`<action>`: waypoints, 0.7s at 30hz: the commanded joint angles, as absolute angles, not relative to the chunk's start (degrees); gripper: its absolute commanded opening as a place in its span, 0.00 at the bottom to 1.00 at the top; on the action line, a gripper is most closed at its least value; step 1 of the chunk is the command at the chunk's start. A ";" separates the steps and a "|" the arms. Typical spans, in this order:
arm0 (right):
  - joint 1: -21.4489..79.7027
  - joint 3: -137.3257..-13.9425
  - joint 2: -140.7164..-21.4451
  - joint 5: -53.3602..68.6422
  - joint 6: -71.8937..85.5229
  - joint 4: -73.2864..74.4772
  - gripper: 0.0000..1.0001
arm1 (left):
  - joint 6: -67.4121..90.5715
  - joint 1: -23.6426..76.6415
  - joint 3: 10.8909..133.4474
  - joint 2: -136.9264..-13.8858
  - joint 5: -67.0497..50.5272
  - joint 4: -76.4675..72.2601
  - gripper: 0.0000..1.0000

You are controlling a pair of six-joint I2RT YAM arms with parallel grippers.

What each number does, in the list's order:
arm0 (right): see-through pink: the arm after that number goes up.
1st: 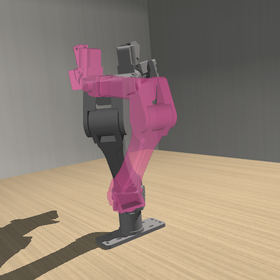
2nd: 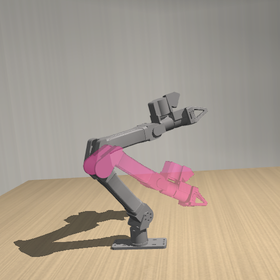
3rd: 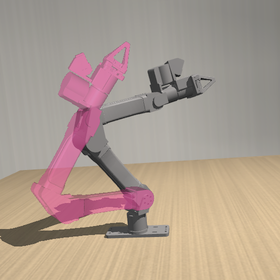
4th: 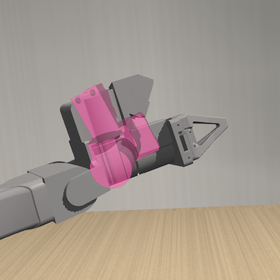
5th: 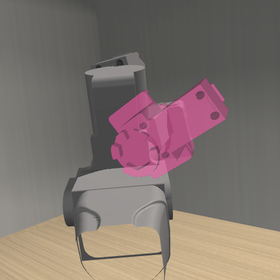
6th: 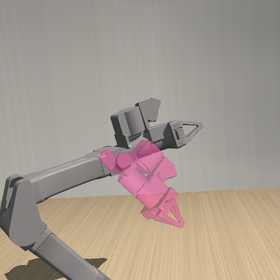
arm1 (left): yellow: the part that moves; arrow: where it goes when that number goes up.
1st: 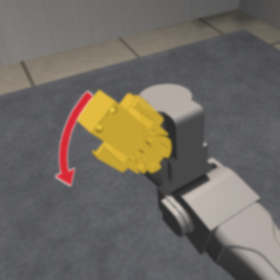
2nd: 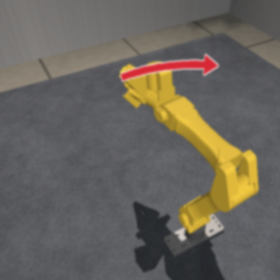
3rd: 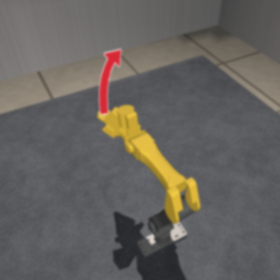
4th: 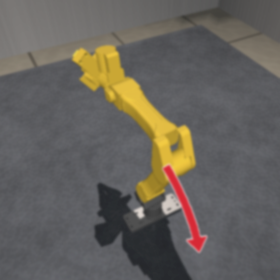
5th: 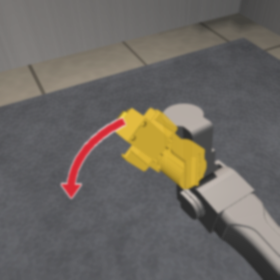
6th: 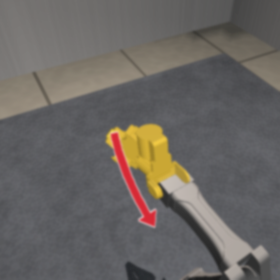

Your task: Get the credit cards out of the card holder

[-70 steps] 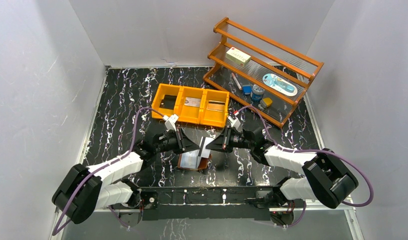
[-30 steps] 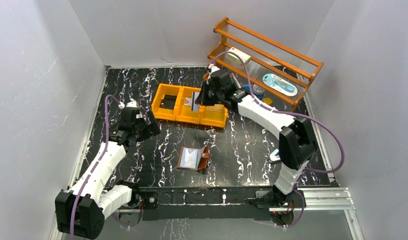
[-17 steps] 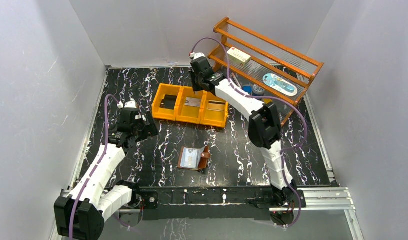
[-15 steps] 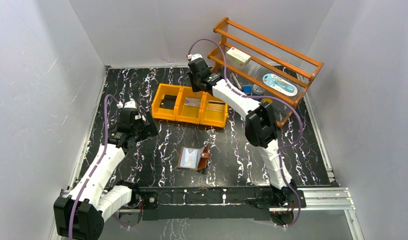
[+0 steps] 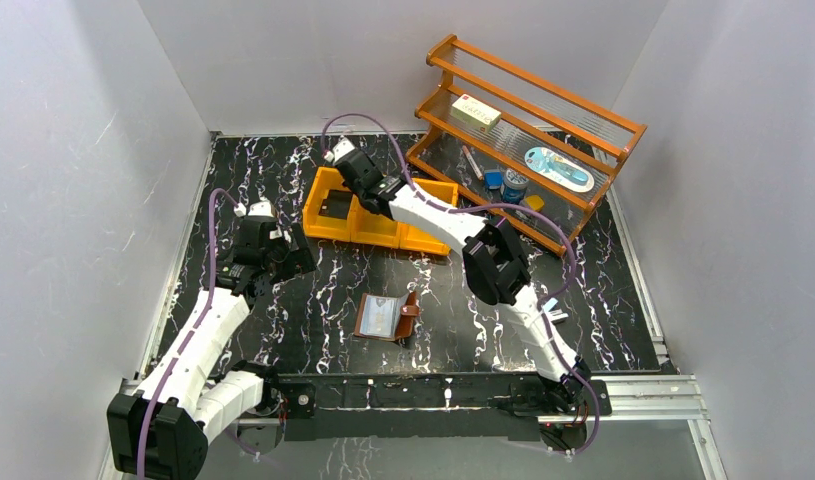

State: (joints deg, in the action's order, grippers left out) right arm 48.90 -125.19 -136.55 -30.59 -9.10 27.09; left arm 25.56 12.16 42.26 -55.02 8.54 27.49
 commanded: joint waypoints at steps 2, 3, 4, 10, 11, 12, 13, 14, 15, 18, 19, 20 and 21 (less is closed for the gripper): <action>48.98 -127.06 -138.40 -37.34 -14.39 23.35 0.00 | 24.78 11.94 43.04 -53.70 8.52 28.02 0.98; 48.99 -126.91 -138.47 -37.09 -14.50 23.27 0.00 | 24.77 11.92 43.04 -53.51 8.76 28.02 0.98; 49.03 -126.87 -138.62 -37.03 -14.62 23.20 0.00 | 24.78 11.93 43.18 -53.38 9.08 28.16 0.98; 48.95 -125.73 -140.72 -38.08 -18.25 20.64 0.00 | 25.97 11.87 43.79 -51.51 13.42 29.61 0.98; 48.96 -125.72 -141.12 -38.06 -18.87 20.16 0.00 | 26.27 11.90 43.83 -50.93 14.38 29.86 0.98; 48.96 -125.62 -141.60 -38.14 -19.41 19.71 0.00 | 26.54 11.92 43.86 -50.42 15.28 30.15 0.98; 48.96 -125.75 -142.04 -38.29 -19.94 19.49 0.00 | 26.88 11.95 43.92 -49.65 16.21 30.33 0.98; 48.96 -125.91 -142.46 -38.27 -20.22 19.37 0.02 | 27.11 11.95 43.88 -48.98 17.00 30.42 0.98; 48.96 -125.76 -142.73 -38.24 -20.40 19.19 0.05 | 27.34 11.95 43.78 -48.22 17.81 30.49 0.98; 48.95 -125.36 -143.29 -38.03 -21.12 18.80 0.09 | 27.78 11.94 43.56 -45.94 19.58 30.59 0.98; 48.95 -125.29 -143.41 -37.86 -21.22 18.76 0.11 | 27.92 11.90 43.50 -45.36 19.87 30.46 0.98; 48.94 -125.18 -143.54 -37.80 -21.39 18.75 0.14 | 27.95 11.90 43.43 -44.90 20.02 30.47 0.98; 48.95 -125.15 -143.60 -37.82 -21.38 18.79 0.18 | 27.95 11.94 43.29 -44.60 20.11 30.38 0.98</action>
State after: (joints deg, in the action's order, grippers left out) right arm 48.97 -125.03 -142.67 -36.51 -19.75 21.98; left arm 27.27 12.14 42.26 -46.87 16.49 29.47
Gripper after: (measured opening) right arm 0.120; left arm 0.983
